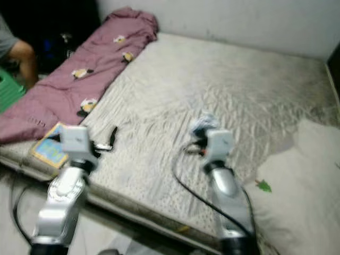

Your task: Clean up the room

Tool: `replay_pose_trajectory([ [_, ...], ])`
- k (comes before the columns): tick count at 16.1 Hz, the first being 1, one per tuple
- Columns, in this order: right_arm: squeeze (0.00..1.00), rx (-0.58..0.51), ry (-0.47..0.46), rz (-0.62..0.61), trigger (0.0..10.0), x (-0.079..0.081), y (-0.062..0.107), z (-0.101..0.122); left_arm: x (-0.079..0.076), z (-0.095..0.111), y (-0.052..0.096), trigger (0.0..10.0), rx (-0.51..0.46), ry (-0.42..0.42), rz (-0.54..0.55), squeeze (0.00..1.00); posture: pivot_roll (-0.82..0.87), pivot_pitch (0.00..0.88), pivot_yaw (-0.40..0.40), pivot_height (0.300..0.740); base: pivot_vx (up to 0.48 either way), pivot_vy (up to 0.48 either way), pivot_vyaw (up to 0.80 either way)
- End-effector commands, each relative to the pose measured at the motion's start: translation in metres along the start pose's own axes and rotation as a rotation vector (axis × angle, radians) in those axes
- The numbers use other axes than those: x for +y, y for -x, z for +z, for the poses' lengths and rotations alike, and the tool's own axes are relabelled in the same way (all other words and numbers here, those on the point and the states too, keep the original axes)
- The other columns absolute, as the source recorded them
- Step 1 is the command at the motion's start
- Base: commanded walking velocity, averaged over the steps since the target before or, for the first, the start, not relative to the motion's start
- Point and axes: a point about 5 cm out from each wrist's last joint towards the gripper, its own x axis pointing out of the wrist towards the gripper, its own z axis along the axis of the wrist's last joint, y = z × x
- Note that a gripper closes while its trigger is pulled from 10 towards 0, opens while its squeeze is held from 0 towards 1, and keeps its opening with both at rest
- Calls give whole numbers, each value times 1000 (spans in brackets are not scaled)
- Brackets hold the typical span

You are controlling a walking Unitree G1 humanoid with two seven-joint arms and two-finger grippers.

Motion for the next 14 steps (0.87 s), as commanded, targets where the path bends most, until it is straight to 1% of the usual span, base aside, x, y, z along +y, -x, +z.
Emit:
replay_pose_trajectory([
  [1,0,10,13,-7,10000,1,2,0,4,0,4,10000,5,-13,17,0,-20,0,42,740,0,0,0],
  [2,0,19,9,-16,10000,0,2,-2,5,-2,4,10000,14,-9,20,0,-22,0,39,740,0,0,0],
  [3,0,27,4,-21,10000,-2,3,-3,4,-6,5,10000,26,-5,20,0,-22,0,38,740,0,0,-613],
  [4,0,35,-3,-25,10000,-4,3,-4,3,-9,6,10000,39,-2,15,0,-24,0,40,740,0,285,-800],
  [6,0,41,7,-30,10000,-6,3,-6,2,-11,7,10000,46,0,10,0,-24,0,38,740,0,369,-800],
  [12,0,55,0,-36,10000,-7,4,-7,1,-11,7,10000,50,2,2,0,-26,0,34,740,0,377,-800],
  [13,0,57,-1,-38,10000,-8,4,-8,1,-11,7,10000,53,2,1,0,-24,0,35,740,0,379,-544],
  [14,0,60,-3,-41,10000,-8,4,-8,1,-11,7,10000,54,1,-1,0,-25,0,35,740,0,375,0],
])
